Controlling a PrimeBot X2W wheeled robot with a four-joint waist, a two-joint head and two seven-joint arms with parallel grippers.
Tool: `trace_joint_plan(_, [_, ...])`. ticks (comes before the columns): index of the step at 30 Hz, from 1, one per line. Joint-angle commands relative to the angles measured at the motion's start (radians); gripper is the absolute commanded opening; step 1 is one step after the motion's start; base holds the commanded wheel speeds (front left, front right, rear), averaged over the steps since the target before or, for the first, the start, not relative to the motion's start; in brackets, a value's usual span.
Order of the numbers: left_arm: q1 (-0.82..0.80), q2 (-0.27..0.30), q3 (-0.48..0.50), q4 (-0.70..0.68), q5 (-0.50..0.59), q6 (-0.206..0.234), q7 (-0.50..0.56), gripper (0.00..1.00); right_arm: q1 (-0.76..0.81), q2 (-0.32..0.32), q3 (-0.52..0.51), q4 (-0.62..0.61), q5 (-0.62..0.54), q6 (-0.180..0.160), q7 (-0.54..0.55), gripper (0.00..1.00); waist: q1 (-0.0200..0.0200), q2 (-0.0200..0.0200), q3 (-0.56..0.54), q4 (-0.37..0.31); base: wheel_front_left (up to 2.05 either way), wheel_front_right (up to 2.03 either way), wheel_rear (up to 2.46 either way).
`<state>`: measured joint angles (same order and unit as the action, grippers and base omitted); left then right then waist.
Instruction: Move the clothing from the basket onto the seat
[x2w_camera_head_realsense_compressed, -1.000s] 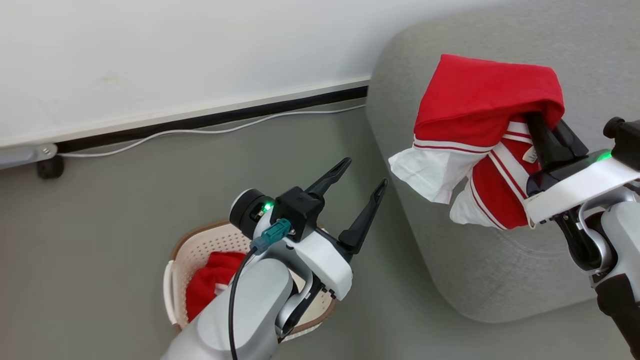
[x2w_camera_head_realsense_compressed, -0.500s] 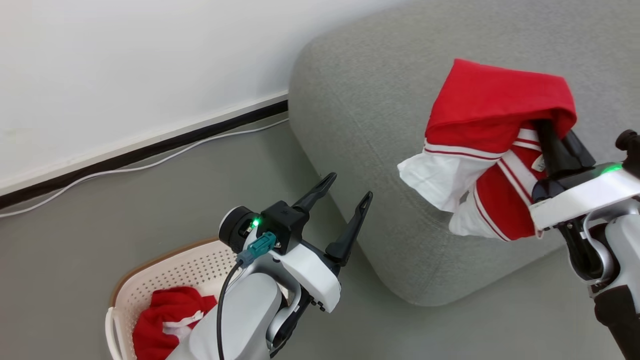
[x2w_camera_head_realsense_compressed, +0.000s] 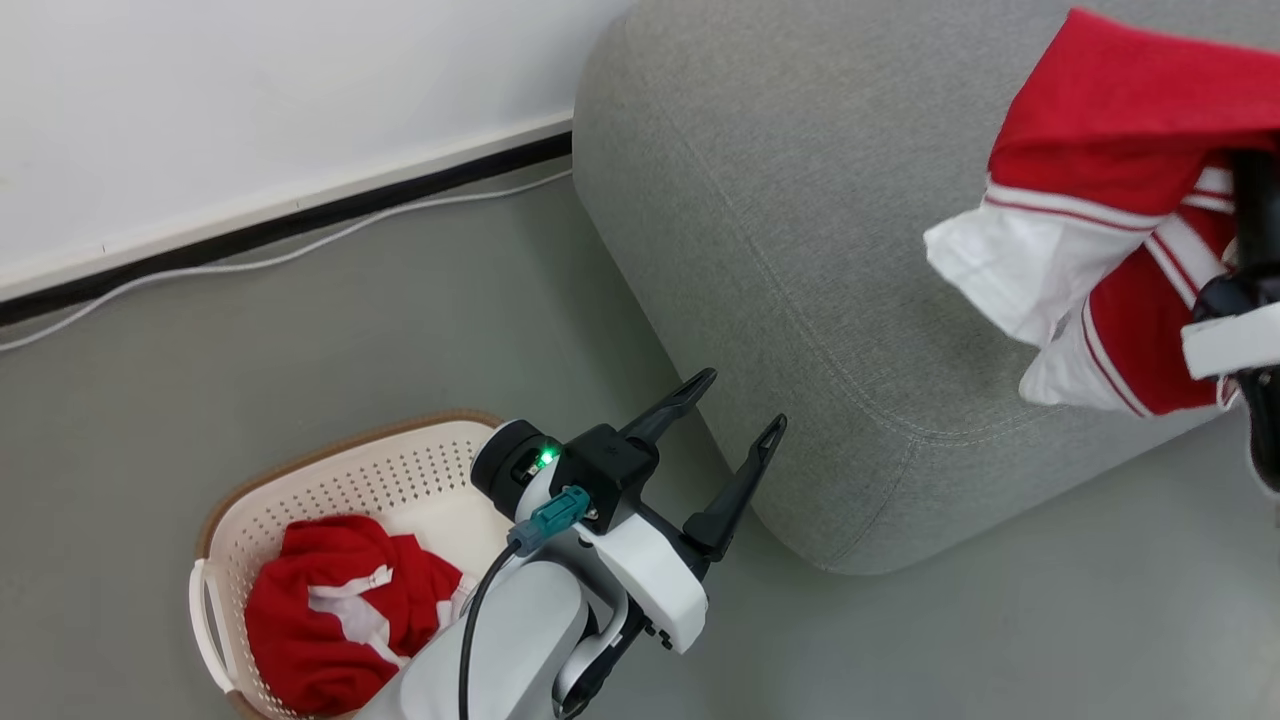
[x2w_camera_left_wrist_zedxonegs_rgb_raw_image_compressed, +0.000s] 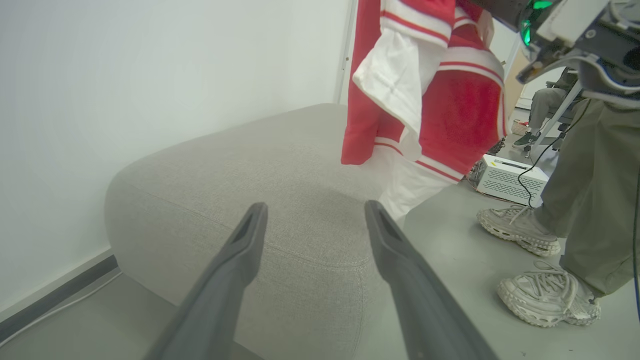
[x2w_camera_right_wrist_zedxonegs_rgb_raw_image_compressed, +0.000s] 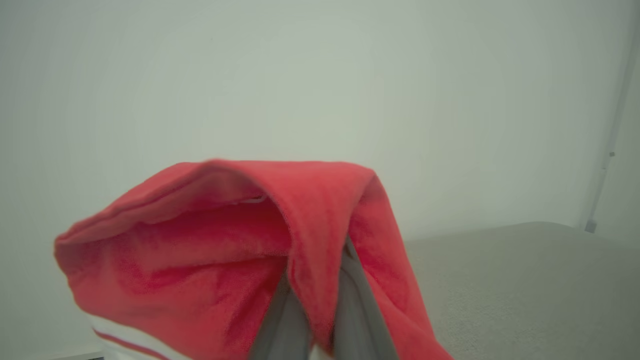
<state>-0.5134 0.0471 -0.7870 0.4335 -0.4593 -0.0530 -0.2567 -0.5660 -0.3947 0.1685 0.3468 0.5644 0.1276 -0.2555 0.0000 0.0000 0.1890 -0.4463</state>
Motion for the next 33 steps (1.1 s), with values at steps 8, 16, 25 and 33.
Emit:
trace_joint_plan(8, [-0.100, 0.003, -0.026, -0.037, 0.002, 0.004, -0.005, 1.00, -0.158, -0.053, -0.087, 0.024, -0.017, 0.003, -0.006, 0.00, 0.0000, 0.0000, 0.172, 0.065, 0.00, 0.00, 0.00])
trace_joint_plan(16, [-0.187, 0.003, -0.078, -0.028, 0.006, 0.023, -0.005, 1.00, -0.292, -0.103, -0.198, 0.085, -0.039, 0.003, -0.006, 0.00, 0.0000, 0.0000, 0.318, 0.123, 0.00, 0.00, 0.00])
trace_joint_plan(25, [-0.262, 0.003, -0.149, -0.024, -0.008, 0.041, -0.005, 1.00, -0.450, -0.186, -0.319, 0.186, -0.104, 0.003, -0.006, 0.00, 0.0000, 0.0000, 0.454, 0.183, 0.00, 0.00, 0.00])
trace_joint_plan(33, [-0.303, 0.003, -0.186, -0.027, -0.021, 0.069, -0.005, 1.00, -0.602, -0.288, -0.452, 0.330, -0.189, 0.003, -0.006, 0.00, 0.0000, 0.0000, 0.555, 0.243, 0.00, 0.00, 0.00])
